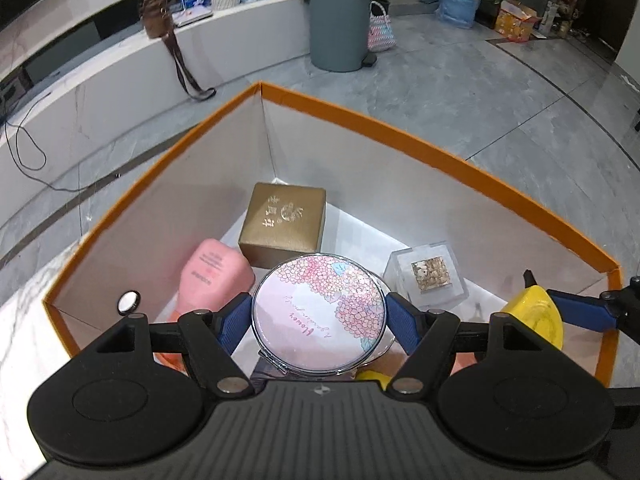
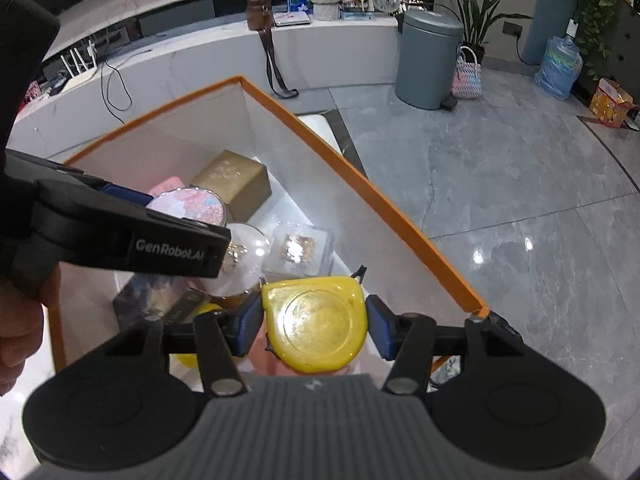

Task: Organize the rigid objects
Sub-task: 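Lower the compact and tape measure into the box and open both tools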

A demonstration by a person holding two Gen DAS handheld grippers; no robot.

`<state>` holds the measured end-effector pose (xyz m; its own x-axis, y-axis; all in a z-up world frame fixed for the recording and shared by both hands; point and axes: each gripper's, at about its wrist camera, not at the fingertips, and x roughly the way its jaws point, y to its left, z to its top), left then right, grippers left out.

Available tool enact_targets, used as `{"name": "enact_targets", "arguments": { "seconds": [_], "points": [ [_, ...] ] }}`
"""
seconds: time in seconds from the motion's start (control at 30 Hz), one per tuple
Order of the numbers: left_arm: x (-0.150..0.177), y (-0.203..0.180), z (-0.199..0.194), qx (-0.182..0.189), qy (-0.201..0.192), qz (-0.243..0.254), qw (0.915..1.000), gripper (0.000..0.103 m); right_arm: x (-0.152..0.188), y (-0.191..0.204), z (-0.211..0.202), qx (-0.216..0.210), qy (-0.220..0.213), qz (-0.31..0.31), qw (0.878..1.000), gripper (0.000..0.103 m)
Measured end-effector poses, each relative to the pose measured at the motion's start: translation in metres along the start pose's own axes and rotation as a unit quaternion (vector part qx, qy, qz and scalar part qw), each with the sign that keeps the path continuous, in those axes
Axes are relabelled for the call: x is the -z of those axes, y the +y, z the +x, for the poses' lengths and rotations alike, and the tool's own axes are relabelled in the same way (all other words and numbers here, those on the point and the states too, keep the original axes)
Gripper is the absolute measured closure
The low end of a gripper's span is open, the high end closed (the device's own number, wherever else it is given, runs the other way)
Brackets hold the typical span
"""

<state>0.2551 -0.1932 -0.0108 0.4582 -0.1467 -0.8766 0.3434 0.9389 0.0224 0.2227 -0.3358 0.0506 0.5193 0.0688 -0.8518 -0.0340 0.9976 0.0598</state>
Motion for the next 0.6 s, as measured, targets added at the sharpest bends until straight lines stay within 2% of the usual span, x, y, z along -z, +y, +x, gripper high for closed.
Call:
{"name": "enact_targets", "arguments": {
  "seconds": [0.27, 0.47, 0.6],
  "points": [
    [0.0, -0.005, 0.011, 0.005, 0.007, -0.001, 1.0, 0.019, -0.003, -0.002, 0.007, 0.012, 0.003, 0.004, 1.0, 0.048],
    [0.0, -0.003, 0.014, 0.012, 0.016, -0.011, 0.9997, 0.019, -0.005, 0.002, 0.013, 0.04, -0.002, -0.01, 0.999, 0.047],
    [0.0, -0.004, 0.016, 0.015, 0.02, -0.011, 0.9996, 0.019, -0.007, -0.001, 0.014, 0.039, -0.005, -0.002, 0.999, 0.046]
  ]
}}
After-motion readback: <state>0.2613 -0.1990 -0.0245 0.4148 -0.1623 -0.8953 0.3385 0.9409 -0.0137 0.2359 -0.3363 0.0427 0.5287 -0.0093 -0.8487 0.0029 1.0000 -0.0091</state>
